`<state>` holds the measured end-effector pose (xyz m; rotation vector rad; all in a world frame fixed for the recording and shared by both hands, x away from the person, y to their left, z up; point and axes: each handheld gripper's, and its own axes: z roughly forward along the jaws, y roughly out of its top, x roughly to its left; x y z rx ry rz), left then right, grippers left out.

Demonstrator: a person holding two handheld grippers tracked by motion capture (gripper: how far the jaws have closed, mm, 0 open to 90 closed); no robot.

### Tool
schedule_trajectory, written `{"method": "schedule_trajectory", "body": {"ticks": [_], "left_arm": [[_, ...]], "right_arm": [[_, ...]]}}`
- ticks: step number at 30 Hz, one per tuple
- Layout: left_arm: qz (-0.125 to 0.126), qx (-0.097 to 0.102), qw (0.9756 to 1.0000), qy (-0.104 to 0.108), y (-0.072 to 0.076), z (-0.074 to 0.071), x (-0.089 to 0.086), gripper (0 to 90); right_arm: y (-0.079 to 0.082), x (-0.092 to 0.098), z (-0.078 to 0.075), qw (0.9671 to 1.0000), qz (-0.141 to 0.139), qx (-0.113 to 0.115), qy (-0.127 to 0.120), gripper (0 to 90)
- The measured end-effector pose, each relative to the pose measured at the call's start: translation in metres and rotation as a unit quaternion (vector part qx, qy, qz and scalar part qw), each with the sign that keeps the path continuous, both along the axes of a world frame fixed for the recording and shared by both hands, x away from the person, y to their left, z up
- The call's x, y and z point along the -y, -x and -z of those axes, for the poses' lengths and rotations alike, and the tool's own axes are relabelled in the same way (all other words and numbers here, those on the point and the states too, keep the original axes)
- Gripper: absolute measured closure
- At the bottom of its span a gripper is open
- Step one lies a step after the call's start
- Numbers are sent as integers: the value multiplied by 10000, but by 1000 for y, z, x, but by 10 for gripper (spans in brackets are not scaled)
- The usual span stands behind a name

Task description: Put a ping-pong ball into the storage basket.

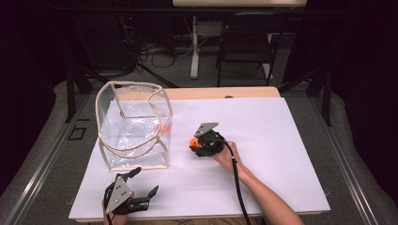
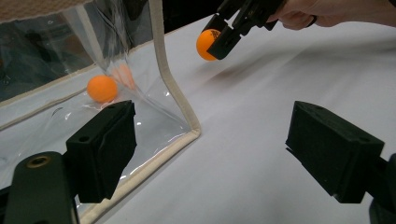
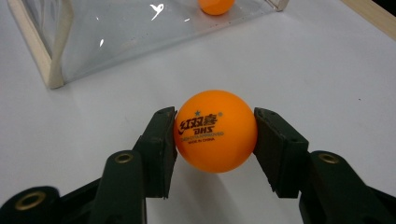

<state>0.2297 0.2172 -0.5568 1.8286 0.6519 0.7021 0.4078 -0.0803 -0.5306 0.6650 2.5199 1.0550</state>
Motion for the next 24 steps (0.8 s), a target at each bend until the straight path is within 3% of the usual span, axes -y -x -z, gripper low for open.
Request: {"method": "schedule_trajectory", "body": {"ticks": [24], "left_arm": [[11, -20, 10000, 44, -2, 1, 2, 157]], "right_arm": [[6, 9, -22, 9997, 9, 160, -177, 508]]}}
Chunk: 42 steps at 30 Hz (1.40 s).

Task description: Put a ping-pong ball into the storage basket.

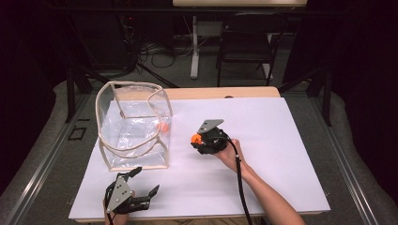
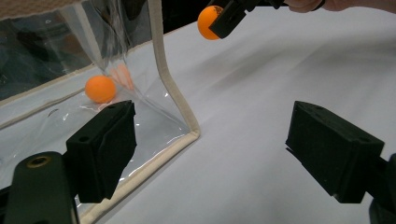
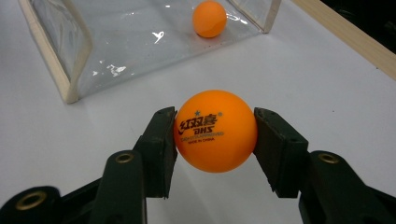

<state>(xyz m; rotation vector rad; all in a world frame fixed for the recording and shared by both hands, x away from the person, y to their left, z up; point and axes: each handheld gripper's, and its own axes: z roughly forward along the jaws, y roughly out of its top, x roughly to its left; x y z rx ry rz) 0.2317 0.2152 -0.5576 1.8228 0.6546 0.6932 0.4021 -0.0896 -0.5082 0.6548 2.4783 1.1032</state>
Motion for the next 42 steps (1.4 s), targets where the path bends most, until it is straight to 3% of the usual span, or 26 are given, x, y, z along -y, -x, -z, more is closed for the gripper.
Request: {"method": "schedule_trajectory", "body": {"ticks": [16, 28, 42], "left_arm": [[28, -19, 10000, -39, -2, 1, 2, 158], [45, -10, 10000, 1, -3, 1, 1, 157], [70, 7, 10000, -5, -4, 0, 4, 157]], "right_arm": [[8, 3, -16, 9998, -39, 84, -152, 509], [4, 5, -24, 9996, -73, -27, -268, 509], [-6, 4, -47, 9992, -60, 67, -380, 510]]}}
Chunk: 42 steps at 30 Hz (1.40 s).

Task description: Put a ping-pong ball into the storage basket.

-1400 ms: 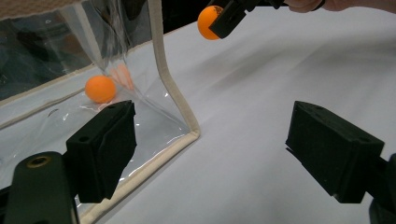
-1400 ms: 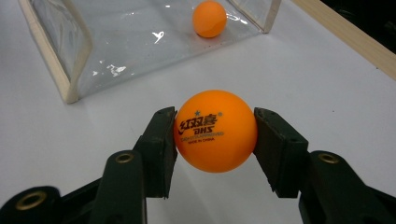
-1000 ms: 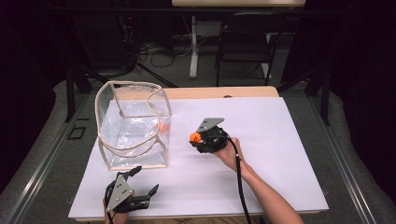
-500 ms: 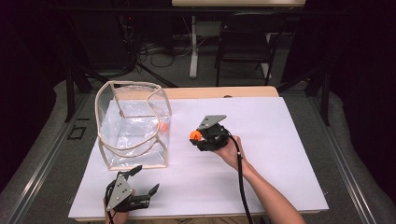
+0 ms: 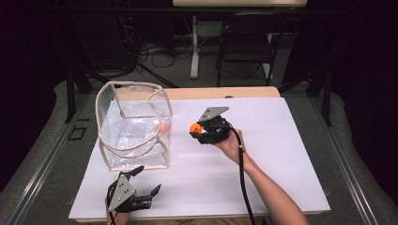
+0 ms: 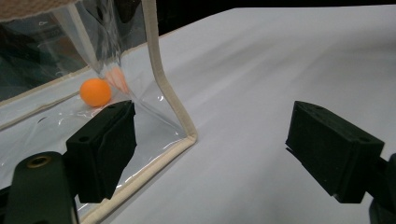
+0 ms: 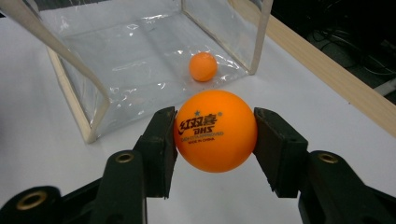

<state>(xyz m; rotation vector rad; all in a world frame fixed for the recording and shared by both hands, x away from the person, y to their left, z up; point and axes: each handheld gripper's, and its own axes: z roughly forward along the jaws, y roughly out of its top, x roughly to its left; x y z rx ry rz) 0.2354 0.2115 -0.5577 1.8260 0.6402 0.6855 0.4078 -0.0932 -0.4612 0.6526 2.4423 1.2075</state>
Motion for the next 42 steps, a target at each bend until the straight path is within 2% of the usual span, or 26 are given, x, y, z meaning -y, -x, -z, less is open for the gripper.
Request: {"method": "schedule_trajectory", "body": {"ticks": [18, 23, 32, 42], "left_arm": [[18, -11, 10000, -8, -1, 1, 1, 157], [44, -9, 10000, -14, -1, 1, 3, 157], [33, 17, 10000, -7, 0, 0, 1, 157], [35, 9, 10000, -9, -1, 0, 1, 157]], "right_arm": [[-8, -7, -24, 9999, -74, 71, -83, 510], [-11, -9, -35, 9998, -100, 60, -164, 510], [-12, -17, -54, 9997, -154, 189, -81, 510], [-13, -20, -63, 9995, -160, 274, -59, 510]]}}
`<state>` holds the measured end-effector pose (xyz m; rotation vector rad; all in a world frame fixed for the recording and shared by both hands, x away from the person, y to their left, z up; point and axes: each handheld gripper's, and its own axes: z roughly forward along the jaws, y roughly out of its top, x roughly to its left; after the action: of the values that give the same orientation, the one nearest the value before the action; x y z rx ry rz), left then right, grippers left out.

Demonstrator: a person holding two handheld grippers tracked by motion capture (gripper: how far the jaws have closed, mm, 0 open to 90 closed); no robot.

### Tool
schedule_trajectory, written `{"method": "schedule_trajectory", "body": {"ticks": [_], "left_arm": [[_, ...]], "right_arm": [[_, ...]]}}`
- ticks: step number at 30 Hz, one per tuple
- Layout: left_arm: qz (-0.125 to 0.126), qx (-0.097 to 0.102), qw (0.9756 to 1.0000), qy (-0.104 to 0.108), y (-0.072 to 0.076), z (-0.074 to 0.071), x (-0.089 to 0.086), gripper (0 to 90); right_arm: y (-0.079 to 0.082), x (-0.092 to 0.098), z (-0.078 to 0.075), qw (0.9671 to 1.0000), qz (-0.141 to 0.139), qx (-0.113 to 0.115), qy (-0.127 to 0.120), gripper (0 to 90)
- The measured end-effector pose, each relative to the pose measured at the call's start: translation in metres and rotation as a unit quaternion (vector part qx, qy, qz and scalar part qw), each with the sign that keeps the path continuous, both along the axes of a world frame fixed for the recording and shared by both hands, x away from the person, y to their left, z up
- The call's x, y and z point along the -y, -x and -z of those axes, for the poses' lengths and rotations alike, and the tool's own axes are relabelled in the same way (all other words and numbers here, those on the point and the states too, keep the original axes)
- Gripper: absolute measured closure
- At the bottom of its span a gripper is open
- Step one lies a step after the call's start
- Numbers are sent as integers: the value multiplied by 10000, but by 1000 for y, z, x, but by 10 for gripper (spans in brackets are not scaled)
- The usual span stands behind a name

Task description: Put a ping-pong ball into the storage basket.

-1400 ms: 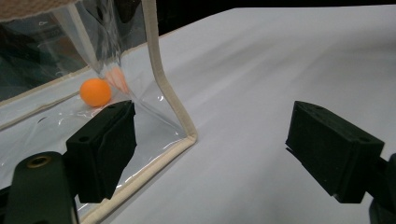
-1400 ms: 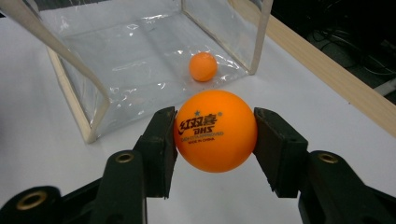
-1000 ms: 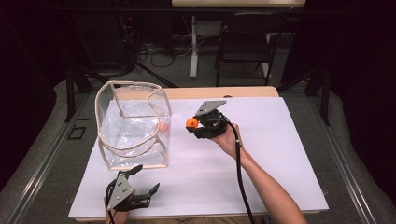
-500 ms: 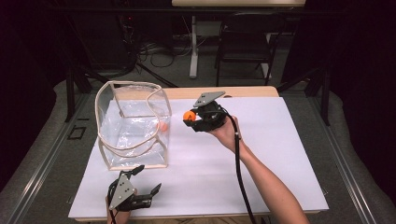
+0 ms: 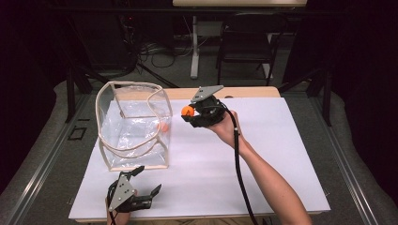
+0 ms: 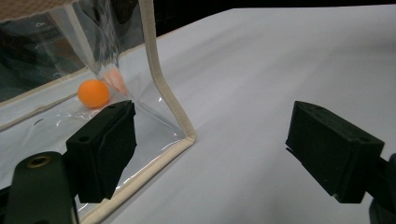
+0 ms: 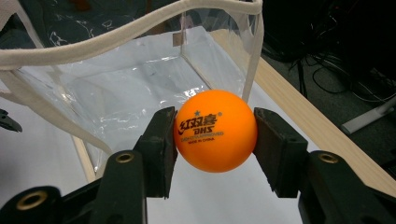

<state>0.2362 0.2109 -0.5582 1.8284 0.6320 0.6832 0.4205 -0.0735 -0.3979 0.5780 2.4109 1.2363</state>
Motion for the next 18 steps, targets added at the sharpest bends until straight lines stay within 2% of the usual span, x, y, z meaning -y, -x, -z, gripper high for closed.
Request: {"method": "schedule_trajectory", "body": {"ticks": [18], "left_arm": [[-30, 34, 10000, 25, 1, -1, -1, 157]], "right_arm": [[-1, 1, -9, 10000, 32, 81, -45, 510]]}}
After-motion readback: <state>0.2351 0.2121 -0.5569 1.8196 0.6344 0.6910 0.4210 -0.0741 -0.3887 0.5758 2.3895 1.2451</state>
